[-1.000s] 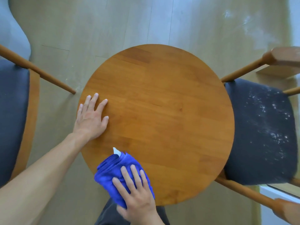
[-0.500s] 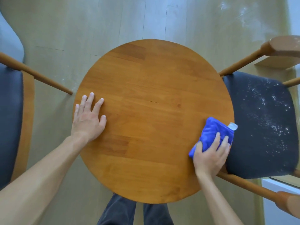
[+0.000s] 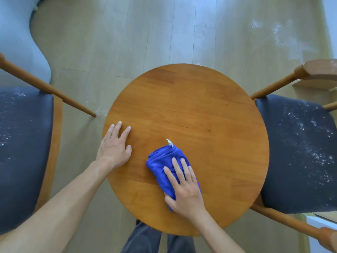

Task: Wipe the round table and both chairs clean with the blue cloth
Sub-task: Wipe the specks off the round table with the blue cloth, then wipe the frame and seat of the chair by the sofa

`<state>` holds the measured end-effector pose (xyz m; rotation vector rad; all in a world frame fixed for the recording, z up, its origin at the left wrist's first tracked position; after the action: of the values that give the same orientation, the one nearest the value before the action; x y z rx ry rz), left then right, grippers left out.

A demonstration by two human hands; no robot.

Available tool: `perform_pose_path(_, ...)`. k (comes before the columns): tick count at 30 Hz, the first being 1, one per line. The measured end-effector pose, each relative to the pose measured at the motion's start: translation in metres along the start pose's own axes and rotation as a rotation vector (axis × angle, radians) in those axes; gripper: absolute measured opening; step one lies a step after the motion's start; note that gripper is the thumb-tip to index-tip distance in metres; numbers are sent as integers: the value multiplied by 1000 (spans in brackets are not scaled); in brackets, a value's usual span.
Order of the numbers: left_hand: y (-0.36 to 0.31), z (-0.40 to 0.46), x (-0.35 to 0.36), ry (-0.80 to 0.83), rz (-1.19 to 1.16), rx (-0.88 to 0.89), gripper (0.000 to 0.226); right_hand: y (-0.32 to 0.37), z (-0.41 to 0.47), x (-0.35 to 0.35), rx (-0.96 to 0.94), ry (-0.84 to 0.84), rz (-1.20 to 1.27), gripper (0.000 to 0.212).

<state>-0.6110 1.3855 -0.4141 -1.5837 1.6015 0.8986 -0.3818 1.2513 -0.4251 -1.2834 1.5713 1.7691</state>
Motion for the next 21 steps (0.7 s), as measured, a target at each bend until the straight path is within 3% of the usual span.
perform_pose_path(3,-6,-18,0,2,-12,-4,64,-25,-20,-30,-188,194,-42,78)
perform_pose_path(6,-30,-35,-7,-78,-30,99,63,-33,-25,-47,-125,226,-66,82)
perform_pose_path(10,-92,-65,-18,-306,-67,593,62,-24,-33,-47,165,100,-20,85)
perform_pose_path(13,-131,-84,5,-213,221,836,74,-26,-37,-43,210,72,-61,87)
perform_pose_path(16,-133,-79,27,-24,439,790,88,-28,-33,-43,226,68,-110,85)
perform_pose_path(21,-137,-76,25,-17,518,622,86,-23,-13,-61,229,105,-79,73)
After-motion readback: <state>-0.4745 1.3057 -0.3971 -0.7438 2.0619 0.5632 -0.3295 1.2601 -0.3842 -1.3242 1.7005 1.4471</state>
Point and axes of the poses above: each hand's wrist, its own z-axis towards the middle knuckle, its own x-axis out of the palm, y = z × x, the point moved 4 cm from there along z, towards the middle knuckle, and after that the axes turned 14 degrees about z, right-handed, at the moved point
